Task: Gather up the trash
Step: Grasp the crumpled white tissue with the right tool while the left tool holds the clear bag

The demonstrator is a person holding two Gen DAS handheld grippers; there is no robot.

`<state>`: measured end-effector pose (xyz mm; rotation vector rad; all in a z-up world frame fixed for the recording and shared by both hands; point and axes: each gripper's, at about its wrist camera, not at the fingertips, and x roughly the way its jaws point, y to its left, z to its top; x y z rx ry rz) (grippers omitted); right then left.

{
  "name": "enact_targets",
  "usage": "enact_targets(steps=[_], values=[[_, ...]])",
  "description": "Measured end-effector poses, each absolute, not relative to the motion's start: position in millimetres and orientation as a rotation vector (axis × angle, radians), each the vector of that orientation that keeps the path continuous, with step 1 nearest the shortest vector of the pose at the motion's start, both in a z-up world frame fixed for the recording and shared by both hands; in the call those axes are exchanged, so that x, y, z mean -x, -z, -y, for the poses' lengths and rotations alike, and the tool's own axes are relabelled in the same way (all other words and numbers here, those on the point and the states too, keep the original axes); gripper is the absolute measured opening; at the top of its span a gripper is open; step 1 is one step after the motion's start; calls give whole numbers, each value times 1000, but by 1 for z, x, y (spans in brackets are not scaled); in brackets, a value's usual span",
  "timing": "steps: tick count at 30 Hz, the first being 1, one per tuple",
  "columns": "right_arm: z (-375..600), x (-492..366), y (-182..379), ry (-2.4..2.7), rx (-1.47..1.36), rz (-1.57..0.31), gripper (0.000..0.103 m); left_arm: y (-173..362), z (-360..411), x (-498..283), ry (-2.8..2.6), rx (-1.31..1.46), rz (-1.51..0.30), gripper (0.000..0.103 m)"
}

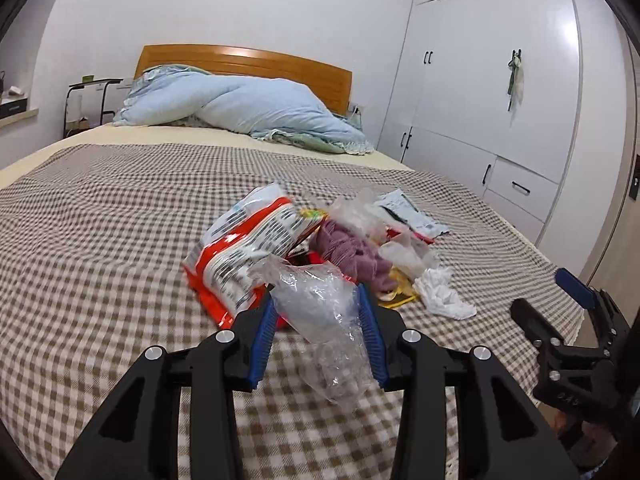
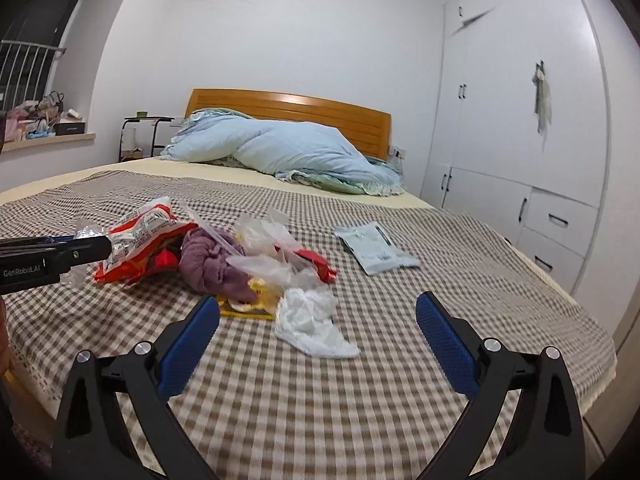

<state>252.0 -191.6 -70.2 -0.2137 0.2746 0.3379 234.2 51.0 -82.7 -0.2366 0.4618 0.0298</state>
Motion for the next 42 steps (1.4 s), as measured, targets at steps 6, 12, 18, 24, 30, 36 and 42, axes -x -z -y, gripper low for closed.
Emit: enact_targets(steps=[6,12,18,24,30,36,42], values=[[181,-278,71,-385,201,-326,94,81,-48,-251,-27,230,-463,38],[174,-306,78,-364,197,-436,94,79,-51,-265,-17,254,-465,37],[169,-335,85,-356,200,-549,94,77,-53,-271,-8,287,-455,38],[168,-369,104,-375,155,-731,57,80,-48,-276,-1,270,-470,38],[171,-377,122,-419,104,-848,45,83,-51,-277,-2,287,-481,38],[187,-368,119,-432,22,-836,15,84,-51,-273,1,284,-481,38],[190,-354,104,-452,2,-773,12,84,-51,-271,4,286,-484,38]])
